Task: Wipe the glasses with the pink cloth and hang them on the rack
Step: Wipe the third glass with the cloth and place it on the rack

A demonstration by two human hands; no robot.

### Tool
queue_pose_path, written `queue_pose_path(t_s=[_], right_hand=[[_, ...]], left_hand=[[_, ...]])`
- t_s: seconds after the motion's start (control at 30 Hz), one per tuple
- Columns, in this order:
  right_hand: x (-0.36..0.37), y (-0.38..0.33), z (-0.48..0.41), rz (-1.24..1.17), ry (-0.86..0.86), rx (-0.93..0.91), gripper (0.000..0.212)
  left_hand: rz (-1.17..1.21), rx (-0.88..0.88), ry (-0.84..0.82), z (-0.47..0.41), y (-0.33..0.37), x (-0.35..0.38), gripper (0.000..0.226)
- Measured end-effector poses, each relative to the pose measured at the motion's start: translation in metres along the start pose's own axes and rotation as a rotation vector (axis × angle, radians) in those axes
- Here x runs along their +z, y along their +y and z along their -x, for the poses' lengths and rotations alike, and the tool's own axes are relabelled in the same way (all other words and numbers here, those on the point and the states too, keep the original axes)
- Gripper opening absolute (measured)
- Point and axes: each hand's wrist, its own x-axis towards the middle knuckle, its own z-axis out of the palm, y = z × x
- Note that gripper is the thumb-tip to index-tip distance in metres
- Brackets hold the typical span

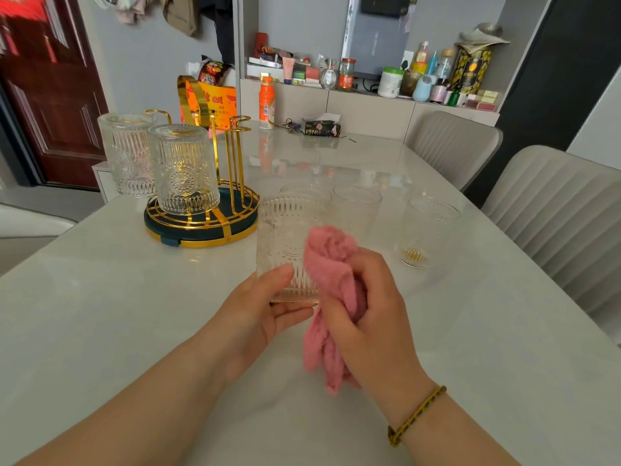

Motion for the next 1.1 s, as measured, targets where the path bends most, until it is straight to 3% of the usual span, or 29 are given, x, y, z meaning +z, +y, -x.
queue_pose_path(t_s=[0.03,0.1,0.17,0.23,0.3,0.4,0.53,0.63,0.7,0.77,0.9,1.0,1.1], right_hand=[[0.0,-0.002,0.0,0.041,0.008,-0.067,0.015],[-0.004,-0.004,-0.001,0.092,0.102,-0.154,0.023],[-0.013,-0.005,-0.005,0.019,0.231,-0.083,0.019],[-0.02,-0.002,-0.01,-0.088,0.319,0.075,0.028],[-0.023,0.002,-0.014,-0.12,0.281,0.208,0.03],[-0.014,0.003,-0.01,-0.163,0.158,0.265,0.025],[-0.005,-0.005,-0.001,-0.096,0.044,0.07,0.011],[-0.006,-0.008,-0.001,0.062,0.001,-0.136,0.02],[-0.007,-0.01,-0.002,0.065,0.031,-0.145,0.024],[-0.009,-0.009,-0.004,-0.013,0.088,-0.098,0.028],[-0.01,0.001,-0.004,-0.281,0.176,0.122,0.041],[-0.005,0.003,-0.002,-0.35,0.153,0.221,0.04],[0.0,0.0,0.002,-0.373,0.14,0.209,0.041]], left_hand=[[-0.027,-0.007,-0.019,0.001,0.001,0.001,0.044],[-0.103,-0.011,-0.093,0.005,0.001,0.004,0.065],[-0.153,-0.019,-0.15,0.007,-0.002,0.006,0.094],[-0.131,-0.03,-0.17,0.008,-0.004,0.007,0.103],[-0.047,-0.039,-0.16,0.007,-0.002,0.009,0.097],[0.102,-0.019,-0.081,0.007,0.002,0.009,0.05],[0.167,0.019,0.005,0.003,0.007,0.005,0.039],[0.092,0.02,-0.023,0.003,0.006,0.006,0.022],[0.076,0.019,-0.05,0.003,0.004,0.005,0.03],[0.077,0.028,-0.084,0.004,0.004,0.004,0.054],[0.069,0.035,-0.043,0.005,0.003,0.004,0.085],[0.092,0.014,0.077,0.004,0.005,0.004,0.086],[0.087,0.0,0.095,0.005,0.008,0.006,0.05]])
